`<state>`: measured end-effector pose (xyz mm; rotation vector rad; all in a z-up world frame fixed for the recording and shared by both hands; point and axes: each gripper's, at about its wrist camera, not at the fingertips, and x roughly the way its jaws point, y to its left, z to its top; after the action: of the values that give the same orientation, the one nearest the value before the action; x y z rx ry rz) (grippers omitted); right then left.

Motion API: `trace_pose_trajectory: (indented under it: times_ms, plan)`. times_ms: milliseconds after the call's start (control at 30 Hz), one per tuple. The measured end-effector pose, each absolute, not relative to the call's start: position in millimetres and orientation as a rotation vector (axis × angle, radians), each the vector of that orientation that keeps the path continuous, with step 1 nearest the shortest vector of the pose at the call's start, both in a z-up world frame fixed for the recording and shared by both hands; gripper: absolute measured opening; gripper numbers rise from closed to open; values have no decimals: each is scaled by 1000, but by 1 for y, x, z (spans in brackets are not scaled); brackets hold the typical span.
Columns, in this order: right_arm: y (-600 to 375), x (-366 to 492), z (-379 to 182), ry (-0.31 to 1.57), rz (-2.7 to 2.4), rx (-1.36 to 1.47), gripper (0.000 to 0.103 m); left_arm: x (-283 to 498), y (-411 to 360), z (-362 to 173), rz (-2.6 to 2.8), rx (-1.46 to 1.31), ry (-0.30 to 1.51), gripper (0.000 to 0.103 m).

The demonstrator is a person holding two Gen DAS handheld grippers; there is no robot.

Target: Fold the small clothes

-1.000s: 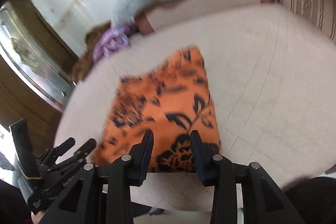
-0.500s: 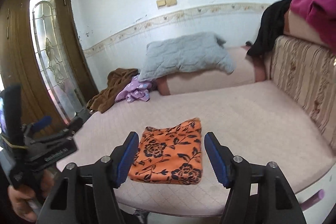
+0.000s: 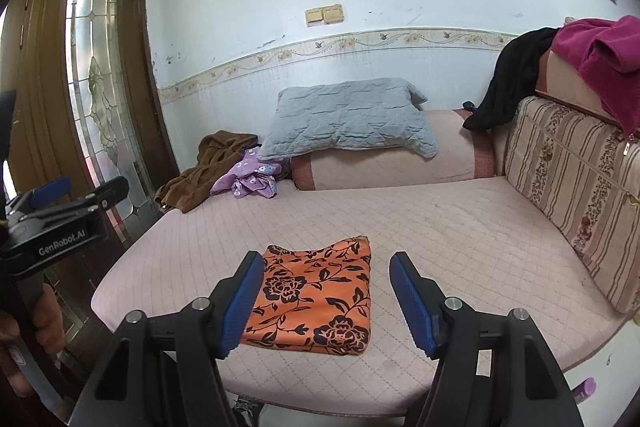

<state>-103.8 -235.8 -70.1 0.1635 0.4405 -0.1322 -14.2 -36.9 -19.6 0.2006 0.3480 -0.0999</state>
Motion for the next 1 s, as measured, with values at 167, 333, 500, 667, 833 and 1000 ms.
trace_pose_trajectory:
  times_ms: [167,333,500,667,833,1000]
  plan:
    - [-231,-100,-74,450,-125,154,69,-10,-35,-25,-96,201,363,101]
    - [-226,-96,-79,465,-120,143,69,-6,-32,-30,-97,198,380,101]
    - [-224,-90,-81,477,-116,139,69,-4,-27,-32,-105,187,389,101]
    - [-219,-83,-81,489,-111,124,69,0,-24,-32,-114,172,394,101]
    - [-215,-74,-79,493,-101,117,69,3,-20,-31,-120,155,395,101]
    - [-209,-67,-78,495,-93,105,69,5,-17,-31,-124,152,393,101]
